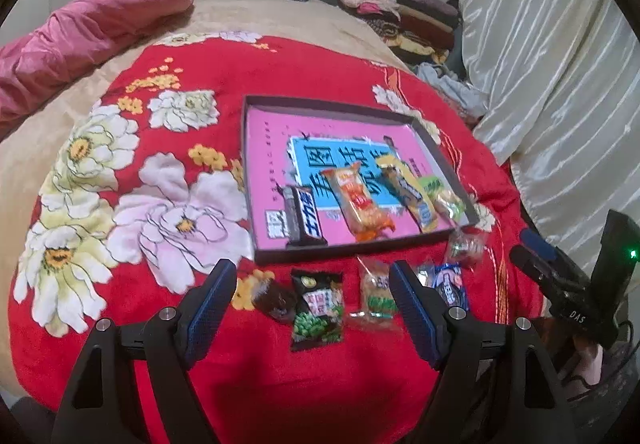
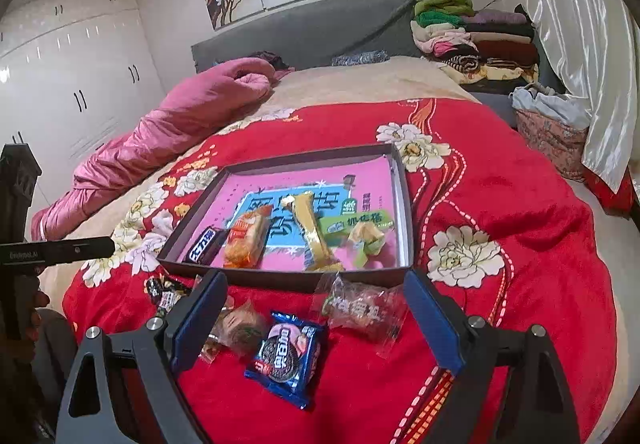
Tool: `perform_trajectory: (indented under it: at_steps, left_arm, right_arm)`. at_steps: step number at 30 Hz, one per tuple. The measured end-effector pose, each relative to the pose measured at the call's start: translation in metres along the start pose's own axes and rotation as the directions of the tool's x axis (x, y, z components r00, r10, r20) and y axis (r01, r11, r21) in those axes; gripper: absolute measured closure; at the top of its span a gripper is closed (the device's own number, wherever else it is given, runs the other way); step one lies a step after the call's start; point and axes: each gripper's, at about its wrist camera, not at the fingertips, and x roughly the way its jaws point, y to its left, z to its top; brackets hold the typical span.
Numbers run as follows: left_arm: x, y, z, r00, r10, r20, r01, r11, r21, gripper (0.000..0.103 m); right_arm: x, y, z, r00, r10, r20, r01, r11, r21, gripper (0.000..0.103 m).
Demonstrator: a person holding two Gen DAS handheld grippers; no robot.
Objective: Organize snacks
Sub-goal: 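Grasp the clear green-labelled bread bag with the left gripper while the right grasps the blue cookie pack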
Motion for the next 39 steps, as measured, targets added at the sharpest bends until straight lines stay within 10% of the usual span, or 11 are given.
perform_trajectory:
  at_steps: [29, 39]
  left_arm:
    - [0.053, -0.054, -0.036, 0.988, 0.042, -0.147, -0.017, 0.986, 0.167, 0.023]
    - [0.072, -0.065, -0.033, 0.984, 0.035, -0.175, 0.000, 0.981, 0.195, 0.042]
  right_arm:
    - [0.038, 0.031, -0.032, 0.968, -0.088, -0.236, 0.068, 0.993, -0.092, 0.013]
    - [0.054, 0.027, -0.042, 0.951, -0.111, -0.288, 0.089, 0.992, -0.087, 0.013]
